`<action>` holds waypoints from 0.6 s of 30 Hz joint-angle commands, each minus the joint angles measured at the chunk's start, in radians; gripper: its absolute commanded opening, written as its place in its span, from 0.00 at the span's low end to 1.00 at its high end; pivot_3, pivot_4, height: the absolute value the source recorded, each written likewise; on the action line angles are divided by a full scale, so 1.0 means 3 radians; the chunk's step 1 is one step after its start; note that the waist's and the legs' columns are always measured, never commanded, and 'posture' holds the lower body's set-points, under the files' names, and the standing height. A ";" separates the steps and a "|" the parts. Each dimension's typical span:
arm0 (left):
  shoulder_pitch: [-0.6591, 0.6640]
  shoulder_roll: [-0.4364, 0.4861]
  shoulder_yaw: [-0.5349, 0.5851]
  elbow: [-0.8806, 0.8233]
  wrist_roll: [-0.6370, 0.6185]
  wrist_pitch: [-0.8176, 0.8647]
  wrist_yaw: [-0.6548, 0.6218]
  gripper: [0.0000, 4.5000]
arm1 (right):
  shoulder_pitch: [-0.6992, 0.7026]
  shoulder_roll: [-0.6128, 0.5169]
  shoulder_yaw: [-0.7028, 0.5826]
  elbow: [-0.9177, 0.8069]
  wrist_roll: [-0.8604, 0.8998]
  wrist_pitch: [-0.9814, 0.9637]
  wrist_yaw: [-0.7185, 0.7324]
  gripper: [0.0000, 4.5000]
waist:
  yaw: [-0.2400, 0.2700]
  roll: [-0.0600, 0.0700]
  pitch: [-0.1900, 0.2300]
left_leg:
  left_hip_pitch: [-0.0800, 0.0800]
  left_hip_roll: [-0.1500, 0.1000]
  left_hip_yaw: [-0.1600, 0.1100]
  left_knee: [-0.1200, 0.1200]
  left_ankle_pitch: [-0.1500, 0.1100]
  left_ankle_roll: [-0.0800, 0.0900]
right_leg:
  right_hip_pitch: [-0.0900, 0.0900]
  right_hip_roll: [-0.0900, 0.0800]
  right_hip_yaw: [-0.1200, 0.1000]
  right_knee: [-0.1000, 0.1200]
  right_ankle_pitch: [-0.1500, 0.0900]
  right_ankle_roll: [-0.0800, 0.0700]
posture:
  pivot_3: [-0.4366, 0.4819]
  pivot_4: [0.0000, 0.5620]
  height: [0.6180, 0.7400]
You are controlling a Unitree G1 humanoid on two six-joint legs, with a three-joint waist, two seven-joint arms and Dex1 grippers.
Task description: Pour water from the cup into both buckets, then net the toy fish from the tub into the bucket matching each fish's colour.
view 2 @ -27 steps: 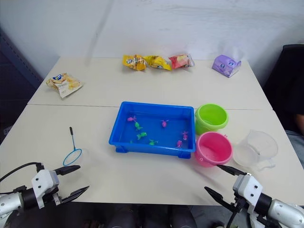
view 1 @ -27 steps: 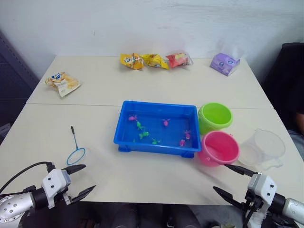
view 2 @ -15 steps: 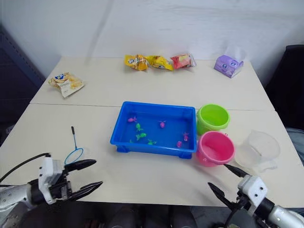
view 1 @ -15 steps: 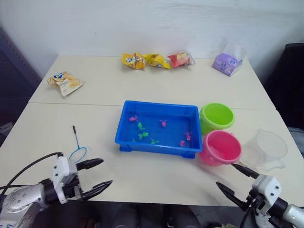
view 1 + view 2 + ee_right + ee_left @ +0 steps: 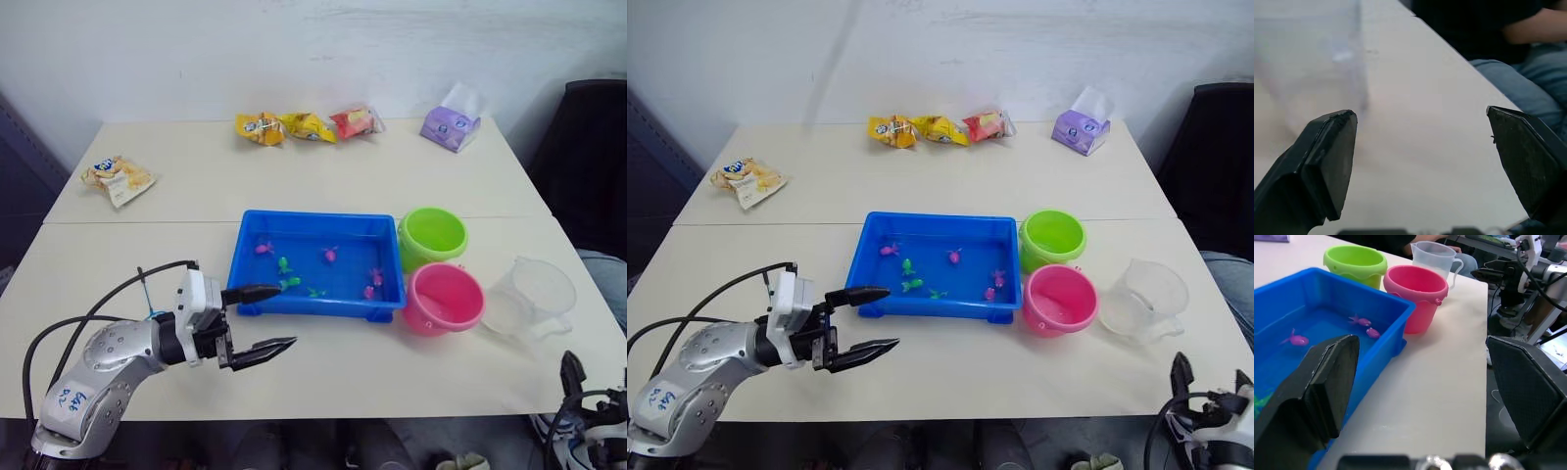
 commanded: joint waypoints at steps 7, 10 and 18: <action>-0.0041 -0.0106 0.0011 0.0042 0.0106 -0.0135 -0.0007 0.99 | -0.0249 -0.0131 0.0177 -0.0042 -0.0031 0.0224 0.0004 1.00 | 0.0009 0.0003 0.0001 | -0.0001 0.0000 -0.0001 0.0001 0.0002 0.0001 | 0.0000 0.0001 -0.0001 0.0003 0.0000 0.0001 | 0.48 0.27 1.00; 0.0048 -0.0111 0.0029 -0.0018 0.0117 -0.0147 0.0003 0.99 | -0.0321 -0.0121 0.0174 -0.0028 0.0010 0.0293 -0.0074 1.00 | 0.0004 0.0003 0.0001 | -0.0001 0.0000 0.0000 0.0002 0.0002 0.0001 | 0.0000 0.0001 0.0000 0.0003 0.0001 0.0002 | 0.48 0.27 1.00; 0.0123 -0.0097 0.0072 -0.0040 0.0149 -0.0189 0.0007 0.99 | -0.0224 -0.0052 0.0213 -0.0130 -0.0013 0.0394 -0.0118 1.00 | 0.0008 0.0003 0.0001 | -0.0001 0.0000 -0.0001 0.0001 0.0002 0.0001 | 0.0000 0.0001 0.0000 0.0003 0.0001 0.0002 | 0.48 0.27 1.00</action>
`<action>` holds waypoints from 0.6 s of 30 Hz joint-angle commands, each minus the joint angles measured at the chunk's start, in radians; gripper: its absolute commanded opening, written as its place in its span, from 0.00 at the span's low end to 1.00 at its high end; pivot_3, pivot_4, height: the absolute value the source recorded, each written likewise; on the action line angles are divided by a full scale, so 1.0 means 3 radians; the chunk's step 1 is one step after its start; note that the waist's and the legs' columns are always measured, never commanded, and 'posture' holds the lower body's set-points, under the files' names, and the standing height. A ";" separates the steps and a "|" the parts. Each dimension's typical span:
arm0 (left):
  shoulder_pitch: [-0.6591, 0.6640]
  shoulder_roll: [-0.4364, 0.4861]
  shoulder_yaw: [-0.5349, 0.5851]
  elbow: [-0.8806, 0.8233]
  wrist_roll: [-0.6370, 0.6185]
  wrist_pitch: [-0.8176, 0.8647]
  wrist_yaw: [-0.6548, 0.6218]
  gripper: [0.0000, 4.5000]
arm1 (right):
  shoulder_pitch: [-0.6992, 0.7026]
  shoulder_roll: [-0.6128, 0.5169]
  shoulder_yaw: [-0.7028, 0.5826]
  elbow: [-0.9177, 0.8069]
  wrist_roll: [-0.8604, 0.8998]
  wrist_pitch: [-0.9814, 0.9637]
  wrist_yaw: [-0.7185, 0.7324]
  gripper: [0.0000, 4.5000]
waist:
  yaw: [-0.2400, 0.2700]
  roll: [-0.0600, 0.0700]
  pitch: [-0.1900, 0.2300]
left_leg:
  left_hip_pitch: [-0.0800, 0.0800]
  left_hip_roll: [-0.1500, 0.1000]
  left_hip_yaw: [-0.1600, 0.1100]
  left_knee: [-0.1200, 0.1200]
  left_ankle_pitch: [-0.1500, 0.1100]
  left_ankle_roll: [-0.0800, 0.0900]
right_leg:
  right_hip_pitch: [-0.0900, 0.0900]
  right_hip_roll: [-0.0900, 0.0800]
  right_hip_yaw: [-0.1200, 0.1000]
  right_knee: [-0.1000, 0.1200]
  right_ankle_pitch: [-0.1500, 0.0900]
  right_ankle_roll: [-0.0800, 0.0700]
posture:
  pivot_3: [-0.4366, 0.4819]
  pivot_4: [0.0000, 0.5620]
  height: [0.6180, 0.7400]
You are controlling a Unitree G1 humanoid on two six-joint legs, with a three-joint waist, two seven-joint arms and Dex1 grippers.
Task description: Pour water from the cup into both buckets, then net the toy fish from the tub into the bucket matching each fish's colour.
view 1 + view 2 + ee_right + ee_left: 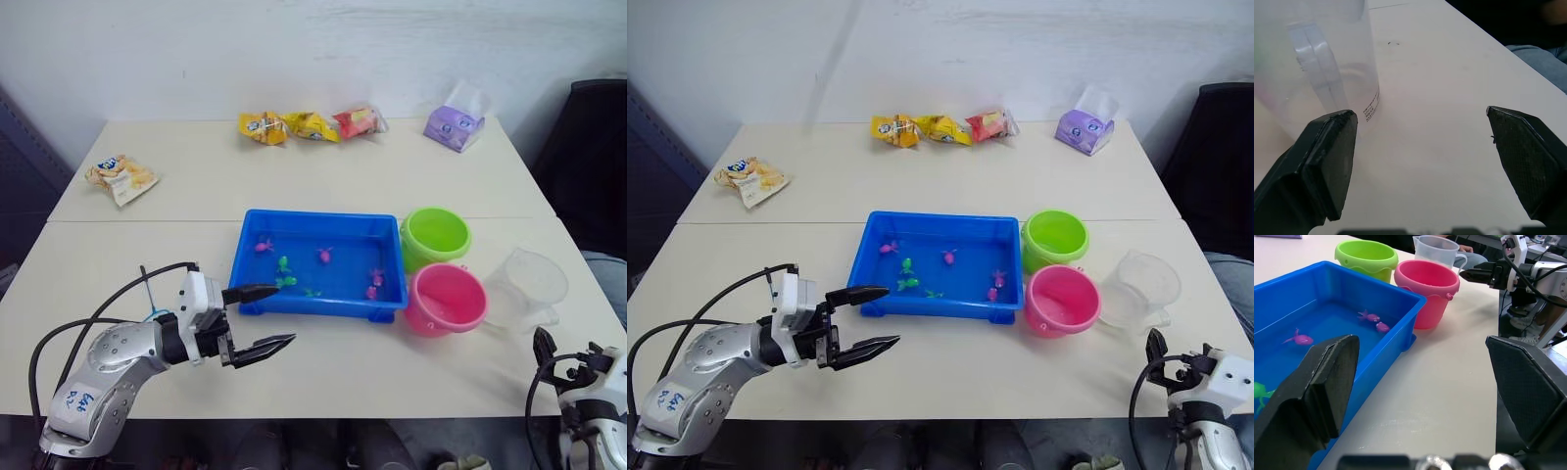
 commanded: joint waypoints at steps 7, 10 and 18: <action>0.0011 0.0032 0.0060 -0.0084 0.0025 -0.0080 -0.0035 0.99 | 0.0343 0.0200 0.0131 -0.0506 0.0033 0.0041 0.0053 1.00 | 0.0000 0.0000 0.0000 | 0.0000 0.0000 -0.0001 -0.0001 0.0000 0.0000 | 0.0000 0.0000 0.0000 -0.0001 0.0000 0.0000 | 0.48 0.27 1.00; -0.0012 0.0041 0.0039 -0.0077 0.0014 -0.0061 -0.0062 0.99 | 0.0337 0.0204 0.0148 -0.0498 -0.0033 -0.0077 0.0064 1.00 | -0.0005 0.0000 0.0000 | 0.0000 0.0000 0.0000 -0.0002 0.0000 0.0000 | -0.0001 0.0000 0.0001 -0.0001 0.0000 0.0000 | 0.48 0.27 1.00; -0.0131 0.0017 0.0000 -0.0037 0.0010 -0.0066 -0.0126 0.99 | -0.0090 0.0129 0.0156 -0.0282 -0.0173 -0.0078 -0.0096 1.00 | -0.0001 0.0000 0.0000 | 0.0000 0.0000 -0.0001 -0.0001 0.0000 0.0000 | -0.0002 0.0000 0.0001 -0.0002 0.0000 0.0000 | 0.48 0.27 1.00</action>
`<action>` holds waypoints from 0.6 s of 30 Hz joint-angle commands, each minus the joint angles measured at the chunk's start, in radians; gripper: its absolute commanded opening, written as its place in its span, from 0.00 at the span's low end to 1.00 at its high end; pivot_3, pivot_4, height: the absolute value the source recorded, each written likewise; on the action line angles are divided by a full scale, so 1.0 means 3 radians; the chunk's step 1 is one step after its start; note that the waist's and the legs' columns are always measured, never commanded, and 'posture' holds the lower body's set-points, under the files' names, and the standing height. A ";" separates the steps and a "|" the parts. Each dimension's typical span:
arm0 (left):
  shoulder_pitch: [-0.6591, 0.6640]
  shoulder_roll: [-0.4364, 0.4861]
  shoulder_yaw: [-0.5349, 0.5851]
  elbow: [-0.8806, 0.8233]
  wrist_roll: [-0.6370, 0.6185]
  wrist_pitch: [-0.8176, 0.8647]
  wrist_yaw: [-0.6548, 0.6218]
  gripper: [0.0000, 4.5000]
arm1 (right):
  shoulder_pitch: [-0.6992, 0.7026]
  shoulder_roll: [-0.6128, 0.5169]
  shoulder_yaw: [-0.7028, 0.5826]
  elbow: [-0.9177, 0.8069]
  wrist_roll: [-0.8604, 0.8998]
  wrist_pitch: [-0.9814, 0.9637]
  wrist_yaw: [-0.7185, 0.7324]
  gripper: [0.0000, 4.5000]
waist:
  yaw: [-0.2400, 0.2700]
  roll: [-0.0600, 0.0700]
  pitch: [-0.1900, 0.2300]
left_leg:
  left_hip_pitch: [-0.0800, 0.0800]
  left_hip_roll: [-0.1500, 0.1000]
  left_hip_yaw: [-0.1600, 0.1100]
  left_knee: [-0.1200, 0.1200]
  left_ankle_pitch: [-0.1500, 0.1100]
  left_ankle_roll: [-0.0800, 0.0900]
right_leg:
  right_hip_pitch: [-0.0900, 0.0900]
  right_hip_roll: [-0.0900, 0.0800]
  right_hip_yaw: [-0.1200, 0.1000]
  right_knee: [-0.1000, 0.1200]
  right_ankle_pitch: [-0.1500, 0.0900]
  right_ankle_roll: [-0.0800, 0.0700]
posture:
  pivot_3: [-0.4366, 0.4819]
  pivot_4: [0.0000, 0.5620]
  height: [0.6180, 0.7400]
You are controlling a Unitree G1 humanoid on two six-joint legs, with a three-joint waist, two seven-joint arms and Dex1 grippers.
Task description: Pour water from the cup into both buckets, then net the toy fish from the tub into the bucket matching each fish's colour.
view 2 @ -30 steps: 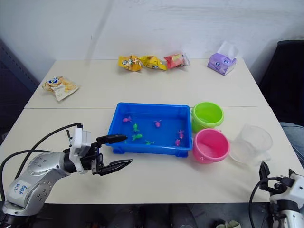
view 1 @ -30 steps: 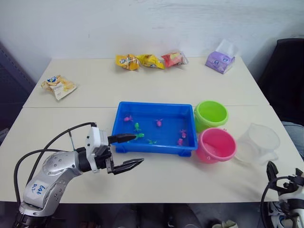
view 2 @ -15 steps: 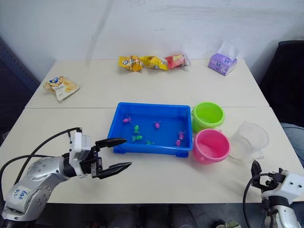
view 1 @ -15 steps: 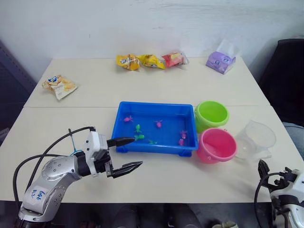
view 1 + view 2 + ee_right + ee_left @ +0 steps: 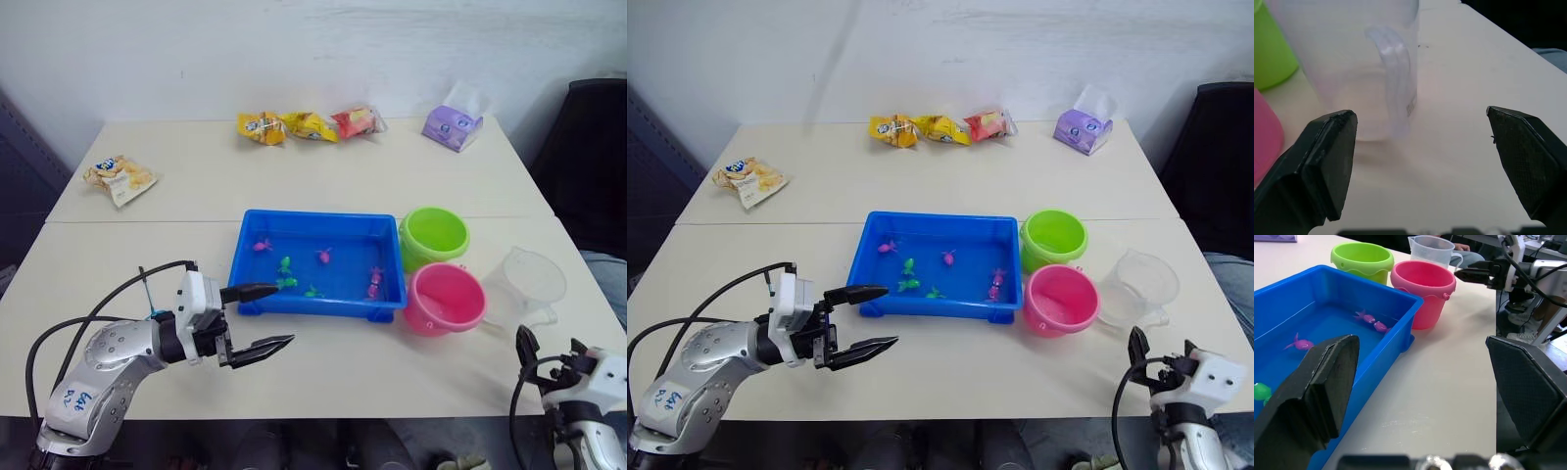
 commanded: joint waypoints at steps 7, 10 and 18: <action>-0.0113 -0.0044 -0.0041 -0.0016 0.0039 -0.0086 -0.0006 0.99 | -0.0220 -0.0055 -0.0087 0.0194 -0.0293 -0.0117 -0.0279 1.00 | 0.0001 0.0000 0.0000 | -0.0002 0.0000 0.0000 -0.0001 0.0000 0.0000 | -0.0001 0.0000 -0.0001 -0.0003 0.0000 0.0000 | 0.48 0.27 1.00; -0.0125 -0.0055 -0.0048 -0.0001 0.0057 -0.0114 0.0003 0.99 | -0.0240 -0.0027 -0.0115 0.0215 -0.0312 -0.0133 -0.0369 1.00 | 0.0000 0.0000 0.0000 | -0.0002 0.0000 0.0000 -0.0001 0.0000 0.0000 | -0.0001 0.0000 -0.0001 -0.0002 0.0000 0.0000 | 0.48 0.27 1.00; -0.0166 -0.0115 -0.0102 0.0003 0.0091 -0.0135 0.0035 0.99 | -0.0342 -0.0030 -0.0173 0.0329 -0.0331 -0.0171 -0.0603 1.00 | -0.0001 0.0000 0.0000 | -0.0001 0.0000 0.0000 -0.0001 0.0000 0.0000 | -0.0001 0.0000 -0.0001 -0.0001 0.0000 0.0001 | 0.48 0.27 1.00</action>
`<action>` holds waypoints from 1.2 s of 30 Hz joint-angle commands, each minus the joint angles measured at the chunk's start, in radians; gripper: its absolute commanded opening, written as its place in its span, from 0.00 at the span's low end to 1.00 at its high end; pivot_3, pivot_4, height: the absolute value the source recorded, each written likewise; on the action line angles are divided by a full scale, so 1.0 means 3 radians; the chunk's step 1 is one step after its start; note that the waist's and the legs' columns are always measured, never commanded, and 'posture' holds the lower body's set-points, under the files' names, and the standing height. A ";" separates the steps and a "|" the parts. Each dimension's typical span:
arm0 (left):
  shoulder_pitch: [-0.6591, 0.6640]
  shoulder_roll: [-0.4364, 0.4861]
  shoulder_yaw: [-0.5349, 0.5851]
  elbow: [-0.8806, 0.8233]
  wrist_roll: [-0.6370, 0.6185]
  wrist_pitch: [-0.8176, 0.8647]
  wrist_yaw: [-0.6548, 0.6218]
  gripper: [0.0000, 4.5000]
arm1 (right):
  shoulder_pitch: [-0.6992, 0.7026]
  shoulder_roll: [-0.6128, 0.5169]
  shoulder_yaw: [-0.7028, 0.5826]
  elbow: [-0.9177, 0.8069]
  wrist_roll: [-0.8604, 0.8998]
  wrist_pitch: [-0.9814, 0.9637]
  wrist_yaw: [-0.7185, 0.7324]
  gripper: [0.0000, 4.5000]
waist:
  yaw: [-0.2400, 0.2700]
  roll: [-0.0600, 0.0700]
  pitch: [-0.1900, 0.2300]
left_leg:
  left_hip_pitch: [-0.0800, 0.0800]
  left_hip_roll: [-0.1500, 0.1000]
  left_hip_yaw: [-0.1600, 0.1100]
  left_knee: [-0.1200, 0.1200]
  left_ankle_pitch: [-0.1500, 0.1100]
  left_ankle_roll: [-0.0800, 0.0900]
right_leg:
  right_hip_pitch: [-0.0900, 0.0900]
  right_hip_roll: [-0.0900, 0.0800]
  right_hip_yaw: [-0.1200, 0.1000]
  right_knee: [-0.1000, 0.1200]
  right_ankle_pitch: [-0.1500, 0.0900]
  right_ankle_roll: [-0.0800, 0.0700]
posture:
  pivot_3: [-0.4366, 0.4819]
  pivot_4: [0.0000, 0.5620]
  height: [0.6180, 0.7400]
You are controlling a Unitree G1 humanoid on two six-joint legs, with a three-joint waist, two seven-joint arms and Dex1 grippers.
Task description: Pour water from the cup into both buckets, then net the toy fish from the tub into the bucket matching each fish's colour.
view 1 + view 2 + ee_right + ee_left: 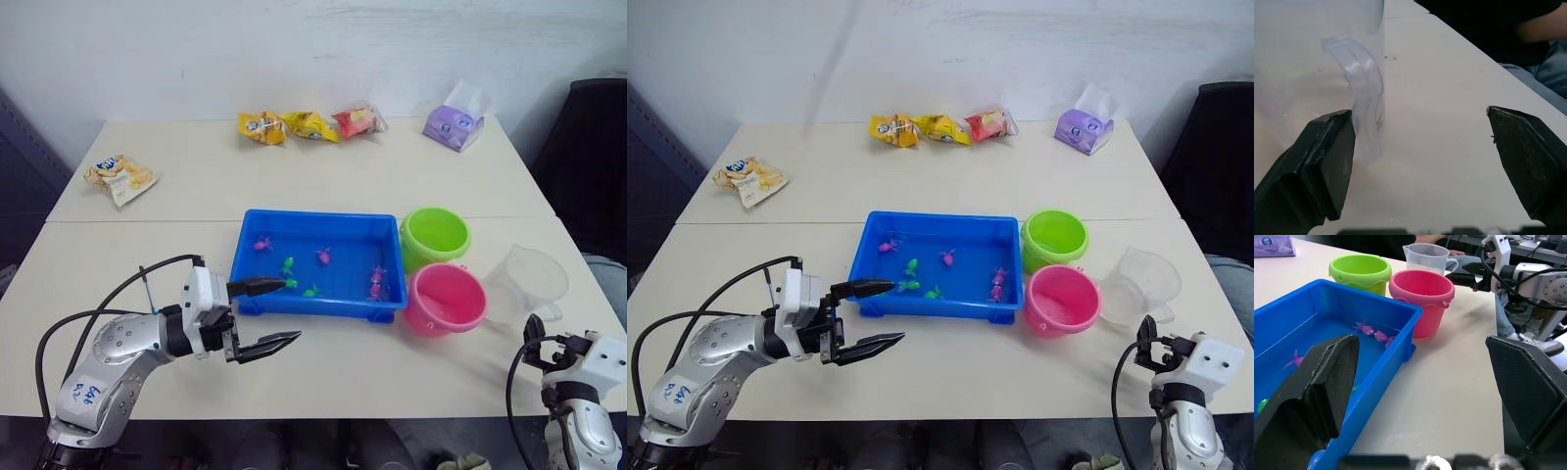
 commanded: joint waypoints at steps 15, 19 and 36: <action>-0.0054 -0.0069 -0.0052 -0.0073 0.0006 0.0006 0.0034 0.99 | -0.0576 -0.0100 -0.0204 0.0490 0.0044 -0.0027 -0.0384 1.00 | -0.0007 0.0000 0.0000 | 0.0000 0.0000 0.0000 0.0000 0.0001 -0.0002 | 0.0000 0.0002 0.0000 0.0001 0.0000 0.0001 | 0.48 0.27 1.00; -0.0033 -0.0067 -0.0050 -0.0080 0.0007 0.0007 0.0035 0.99 | -0.0654 -0.0111 -0.0249 0.0590 0.0112 -0.0055 -0.0355 1.00 | -0.0006 0.0000 0.0000 | 0.0000 0.0000 0.0000 0.0001 0.0001 -0.0001 | 0.0000 0.0002 0.0000 0.0002 0.0001 0.0001 | 0.48 0.27 1.00; -0.0034 -0.0065 -0.0090 -0.0094 0.0010 0.0010 0.0063 1.00 | -0.0923 -0.0203 -0.0322 0.0883 0.0401 -0.0303 0.0149 0.07 | -0.0003 0.0000 0.0001 | 0.0000 0.0000 0.0001 0.0000 0.0001 0.0000 | 0.0000 0.0002 0.0000 0.0000 0.0001 0.0002 | 0.48 0.27 1.00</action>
